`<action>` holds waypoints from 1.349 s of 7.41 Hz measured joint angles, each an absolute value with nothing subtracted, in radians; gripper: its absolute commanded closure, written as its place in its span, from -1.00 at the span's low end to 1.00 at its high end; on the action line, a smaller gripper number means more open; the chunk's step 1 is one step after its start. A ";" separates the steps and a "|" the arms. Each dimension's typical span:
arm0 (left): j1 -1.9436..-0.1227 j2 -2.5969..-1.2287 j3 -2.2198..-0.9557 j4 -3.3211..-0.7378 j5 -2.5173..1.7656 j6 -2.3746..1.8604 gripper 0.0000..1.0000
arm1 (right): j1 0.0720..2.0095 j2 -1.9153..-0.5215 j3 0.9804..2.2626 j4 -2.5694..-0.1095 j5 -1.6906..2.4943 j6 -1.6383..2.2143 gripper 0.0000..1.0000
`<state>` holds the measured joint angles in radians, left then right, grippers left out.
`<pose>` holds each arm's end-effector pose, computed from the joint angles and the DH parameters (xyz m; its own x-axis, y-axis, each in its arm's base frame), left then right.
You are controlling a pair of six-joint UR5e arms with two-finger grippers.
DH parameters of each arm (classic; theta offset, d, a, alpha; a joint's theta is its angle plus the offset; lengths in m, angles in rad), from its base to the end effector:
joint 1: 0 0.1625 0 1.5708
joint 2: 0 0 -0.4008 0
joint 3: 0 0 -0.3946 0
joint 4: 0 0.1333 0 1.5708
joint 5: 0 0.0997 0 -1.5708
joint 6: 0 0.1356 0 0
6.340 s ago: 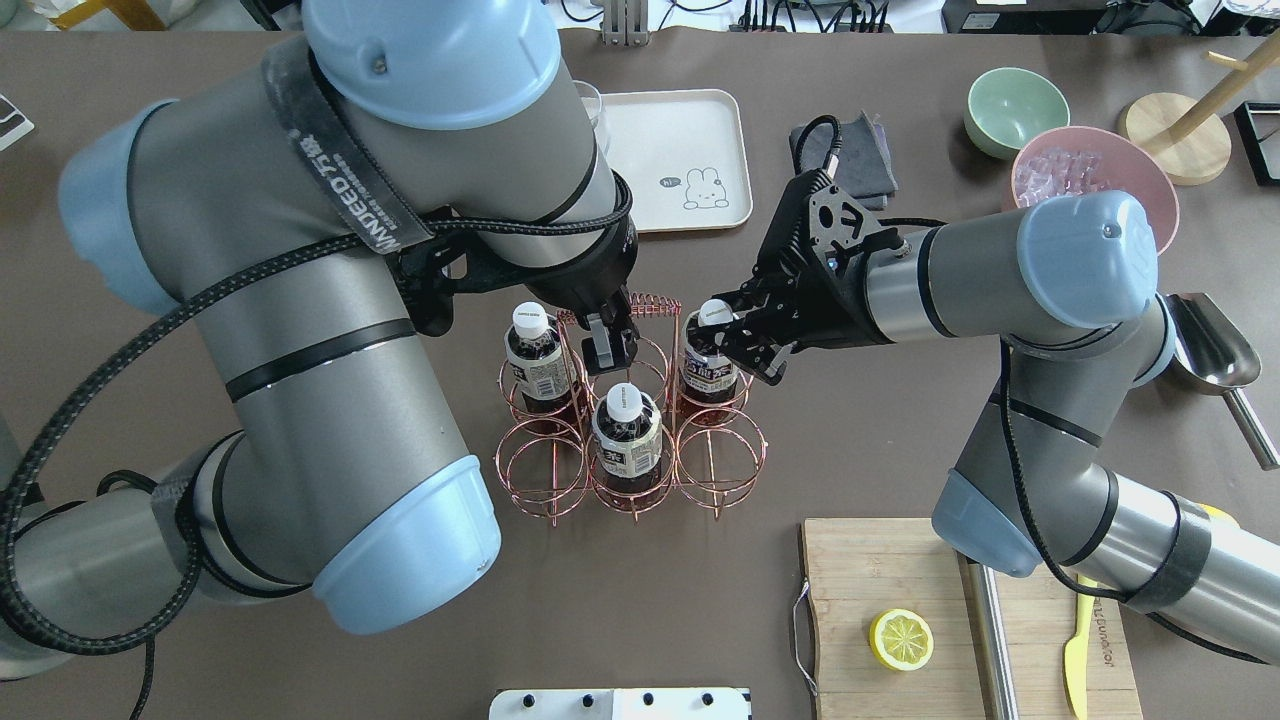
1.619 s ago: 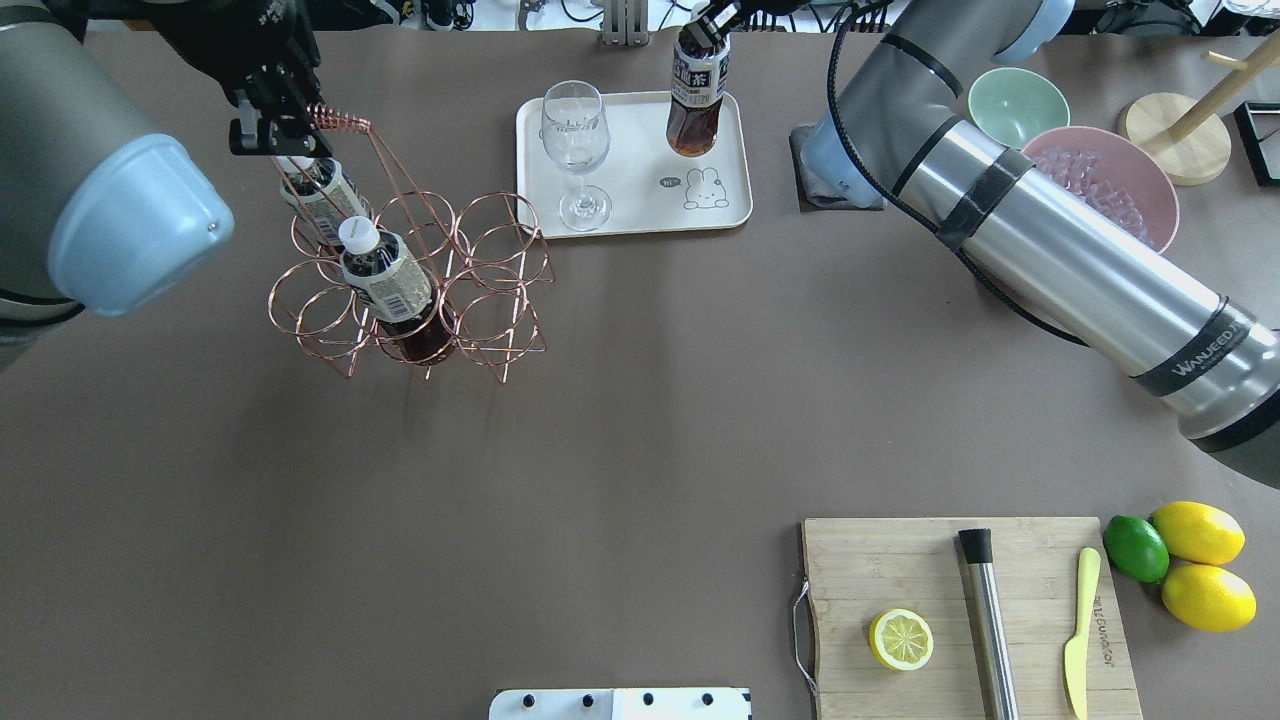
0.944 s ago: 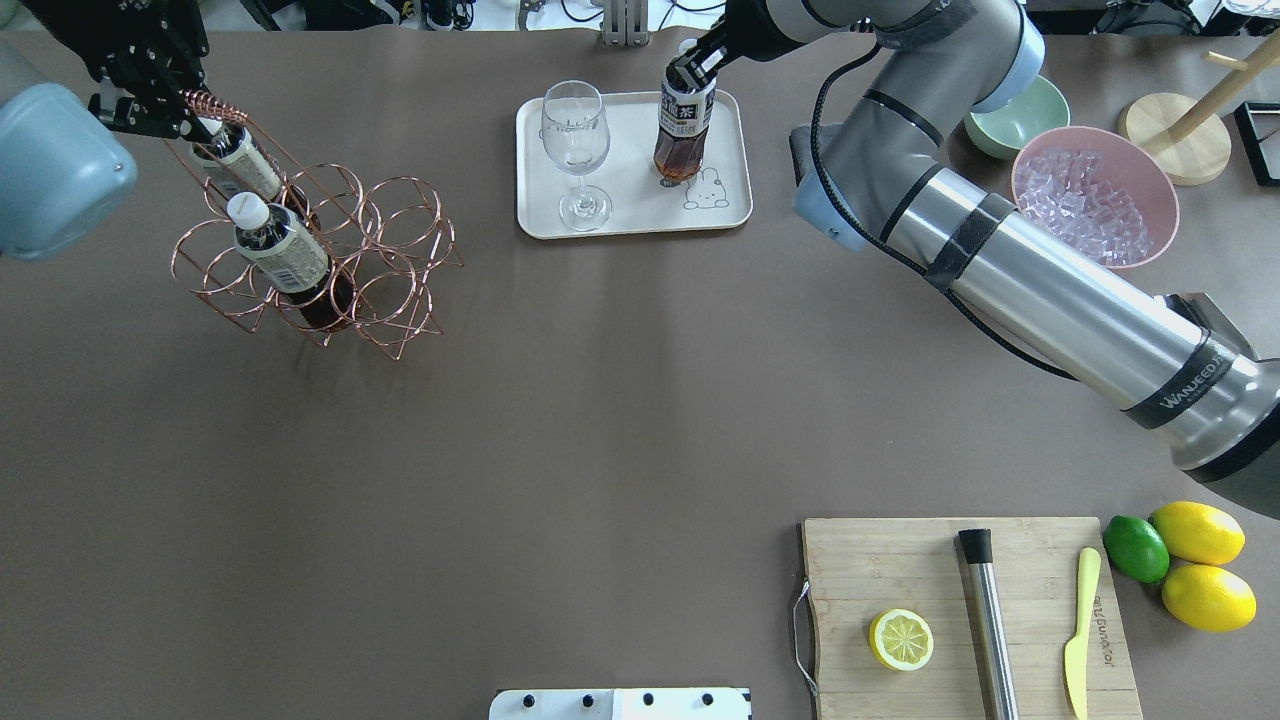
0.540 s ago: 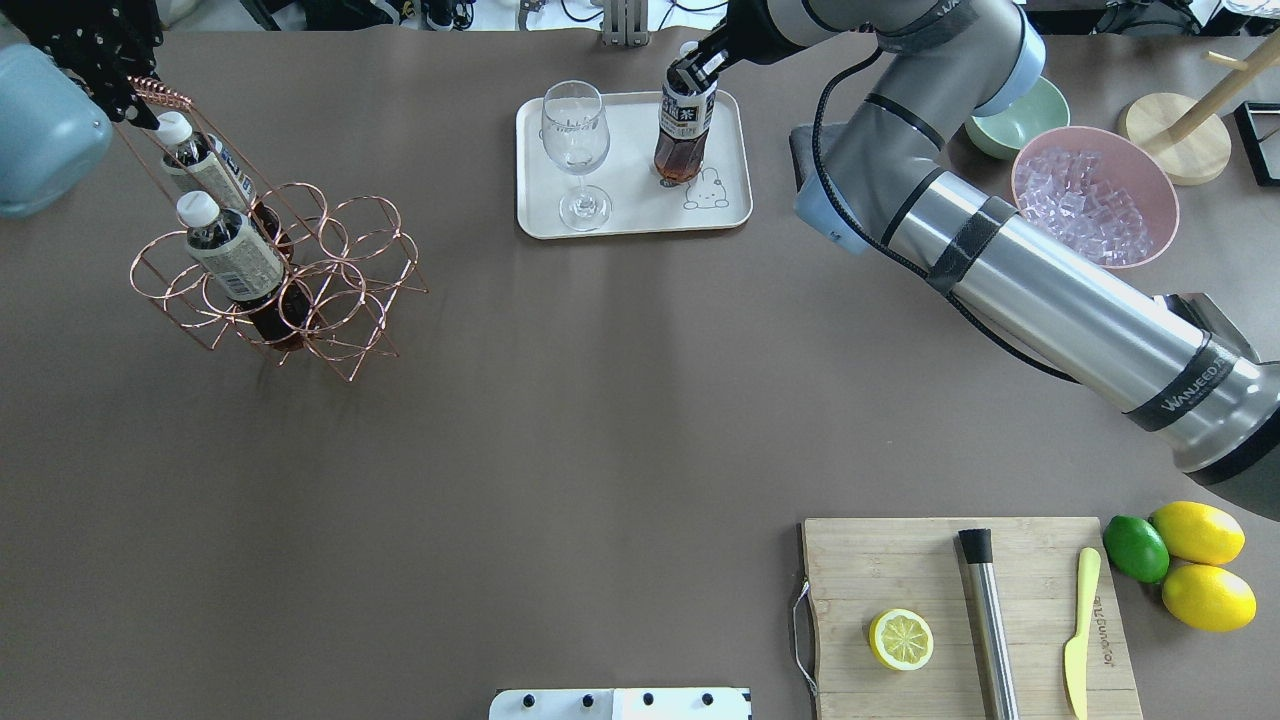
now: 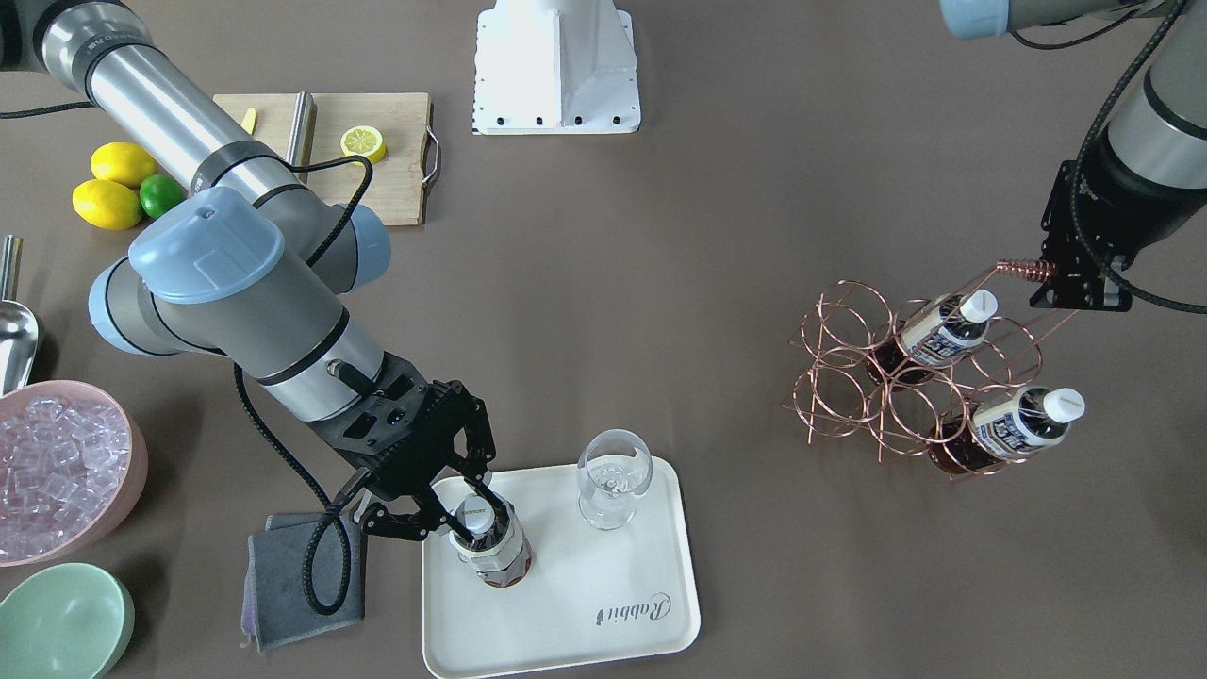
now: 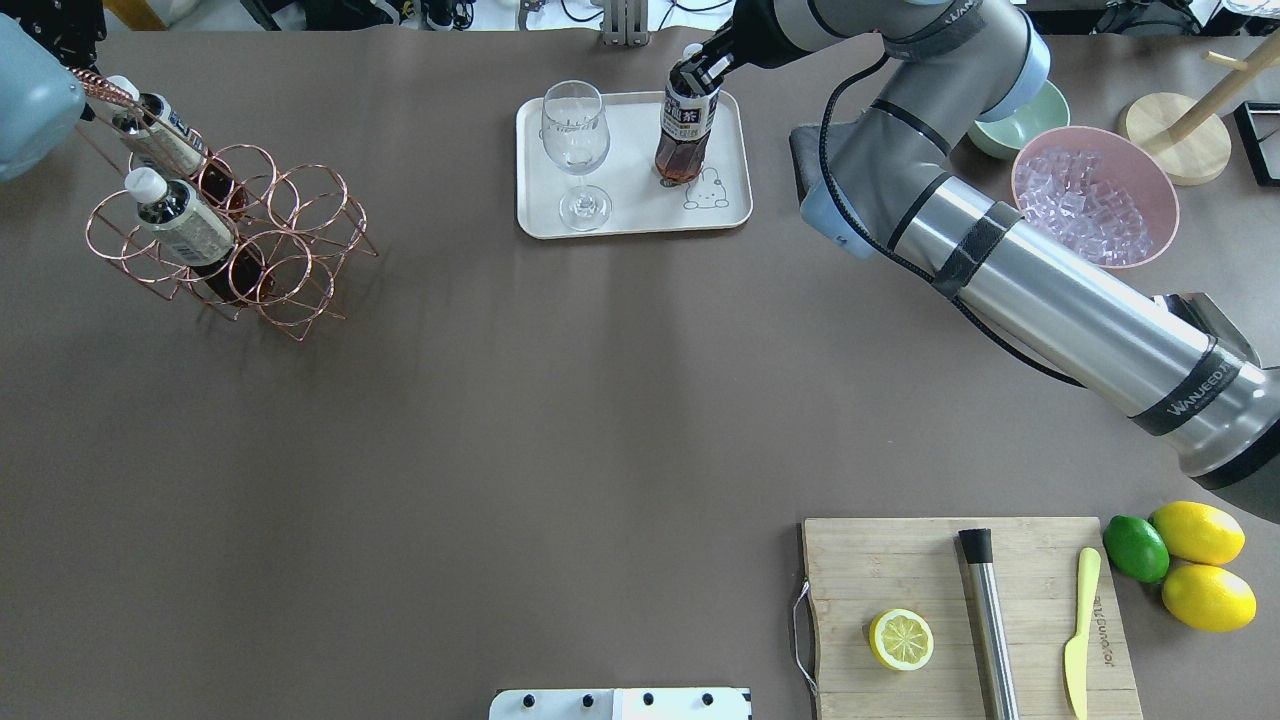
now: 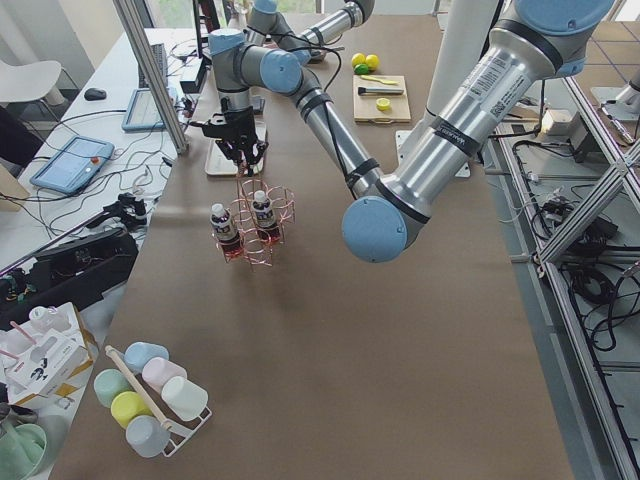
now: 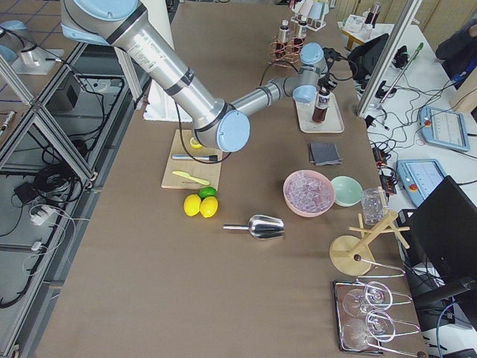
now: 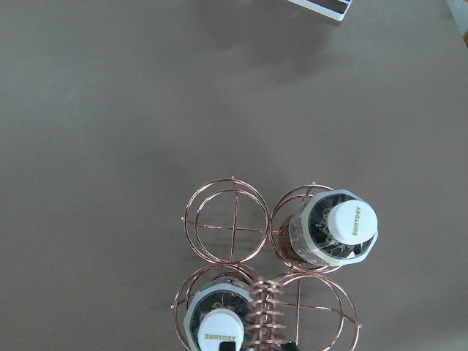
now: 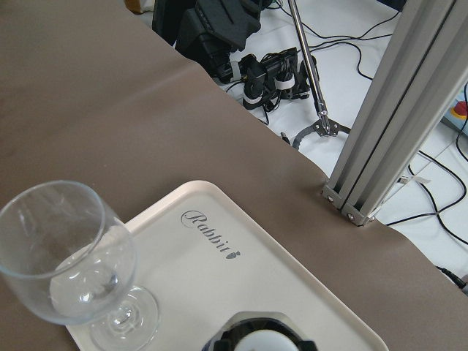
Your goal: Take tea from basket to plate
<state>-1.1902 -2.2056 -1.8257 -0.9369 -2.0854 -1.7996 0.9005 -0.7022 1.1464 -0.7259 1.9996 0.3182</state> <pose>0.1657 -0.5934 0.2676 0.1772 -0.9744 -0.1384 0.8236 0.2238 -0.5211 -0.4420 -0.6813 0.1903 0.4953 -0.7657 0.4103 0.0187 0.4816 0.8762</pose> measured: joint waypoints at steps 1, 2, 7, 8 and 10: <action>-1.195 -2.183 -1.821 -0.936 -2.073 -1.765 1.00 | 0.900 -0.705 1.148 -0.723 2.000 0.319 -0.21; -1.204 -2.159 -1.819 -0.939 -2.068 -1.738 1.00 | 0.900 -0.708 1.149 -0.717 2.000 0.323 -0.82; -1.275 -2.143 -1.731 -0.984 -2.051 -1.709 1.00 | 0.900 -0.719 1.157 -0.697 2.000 0.344 -0.97; -1.296 -2.148 -1.704 -1.006 -2.051 -1.710 1.00 | 0.900 -0.722 1.166 -0.698 2.001 0.345 -0.98; -1.330 -2.171 -1.643 -1.044 -2.045 -1.708 1.00 | 0.909 -0.754 1.228 -0.711 2.007 0.353 -0.98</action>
